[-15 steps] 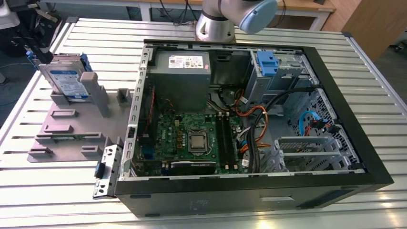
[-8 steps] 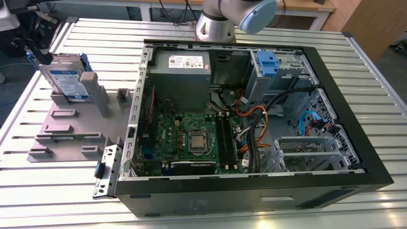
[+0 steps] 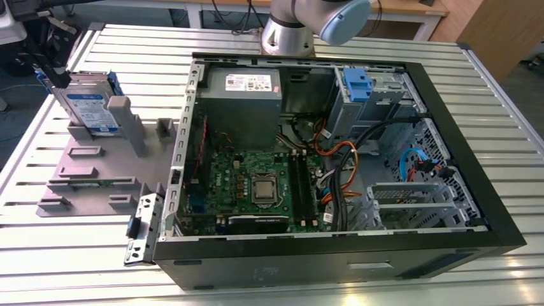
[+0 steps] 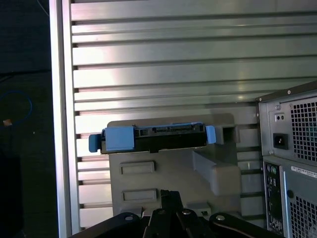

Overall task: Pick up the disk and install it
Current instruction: 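Reach for the disk, then pick up the disk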

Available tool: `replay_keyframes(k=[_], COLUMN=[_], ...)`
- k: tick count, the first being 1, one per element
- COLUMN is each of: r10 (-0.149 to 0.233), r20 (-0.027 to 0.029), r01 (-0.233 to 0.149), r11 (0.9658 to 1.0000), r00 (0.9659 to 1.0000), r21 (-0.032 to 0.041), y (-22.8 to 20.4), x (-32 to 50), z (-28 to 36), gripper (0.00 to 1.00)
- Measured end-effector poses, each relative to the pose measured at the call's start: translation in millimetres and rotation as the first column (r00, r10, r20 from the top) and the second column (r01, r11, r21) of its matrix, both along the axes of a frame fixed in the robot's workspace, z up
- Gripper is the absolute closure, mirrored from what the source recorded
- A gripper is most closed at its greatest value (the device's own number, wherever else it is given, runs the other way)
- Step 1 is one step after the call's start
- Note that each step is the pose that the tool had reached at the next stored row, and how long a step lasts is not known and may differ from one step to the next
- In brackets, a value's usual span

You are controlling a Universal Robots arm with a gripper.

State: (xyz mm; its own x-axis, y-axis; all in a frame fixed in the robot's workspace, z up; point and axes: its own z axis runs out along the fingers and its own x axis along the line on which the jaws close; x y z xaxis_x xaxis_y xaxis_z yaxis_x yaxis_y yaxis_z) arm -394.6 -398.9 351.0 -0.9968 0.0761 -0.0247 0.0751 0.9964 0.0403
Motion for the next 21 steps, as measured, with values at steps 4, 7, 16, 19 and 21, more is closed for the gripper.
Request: replay_keyframes(k=[4, 7, 16, 19, 21], r10=[0.000, 0.000, 0.028, 0.051, 0.064], r20=[0.0000, 0.0000, 0.0001, 0.0000, 0.0000], r01=[0.000, 0.000, -0.028, -0.051, -0.064], r11=[1.0000, 1.0000, 0.9996, 0.9987, 0.9979], r00=[1.0000, 1.0000, 0.9996, 0.9987, 0.9979], r21=[0.0000, 0.0000, 0.0000, 0.0000, 0.0000], y=[0.0, 0.0, 0.0, 0.0, 0.0], x=[0.0, 0.0, 0.0, 0.0, 0.0], z=[-0.1, -0.1, -0.1, -0.2, -0.2], gripper=[0.90, 0.90, 0.90, 0.90, 0.90])
